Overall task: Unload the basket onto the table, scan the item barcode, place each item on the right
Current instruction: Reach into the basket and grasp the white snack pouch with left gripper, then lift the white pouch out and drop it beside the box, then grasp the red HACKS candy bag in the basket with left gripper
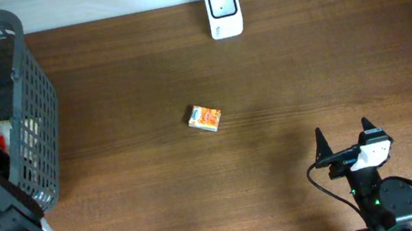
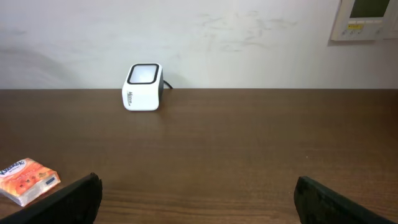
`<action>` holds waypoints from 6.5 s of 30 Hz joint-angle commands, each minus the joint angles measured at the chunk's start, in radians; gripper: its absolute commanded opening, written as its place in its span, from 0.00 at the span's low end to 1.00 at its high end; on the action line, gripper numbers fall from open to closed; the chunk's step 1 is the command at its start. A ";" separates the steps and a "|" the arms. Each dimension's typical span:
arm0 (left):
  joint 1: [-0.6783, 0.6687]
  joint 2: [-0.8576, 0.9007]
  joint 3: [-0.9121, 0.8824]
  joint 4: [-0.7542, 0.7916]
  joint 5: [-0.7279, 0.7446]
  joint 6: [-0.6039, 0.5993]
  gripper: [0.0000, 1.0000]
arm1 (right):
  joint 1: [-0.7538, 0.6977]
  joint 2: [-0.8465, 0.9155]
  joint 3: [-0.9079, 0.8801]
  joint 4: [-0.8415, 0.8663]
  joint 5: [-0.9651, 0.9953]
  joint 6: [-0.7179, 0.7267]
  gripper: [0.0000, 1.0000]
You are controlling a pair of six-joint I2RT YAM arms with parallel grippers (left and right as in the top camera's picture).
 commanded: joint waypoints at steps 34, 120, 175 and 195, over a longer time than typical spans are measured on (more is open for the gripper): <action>-0.030 0.018 0.226 0.208 0.249 0.361 0.82 | -0.006 -0.006 -0.007 -0.002 -0.002 0.004 0.98; -0.649 -0.067 1.113 -0.179 0.454 0.363 0.00 | -0.006 -0.006 -0.007 -0.002 -0.002 0.004 0.98; -0.048 -0.080 0.999 -0.091 0.002 0.208 1.00 | -0.006 -0.006 -0.007 -0.002 -0.002 0.004 0.98; -0.071 -0.079 0.135 0.409 -0.102 0.502 0.86 | -0.006 -0.006 -0.007 -0.002 -0.002 0.004 0.98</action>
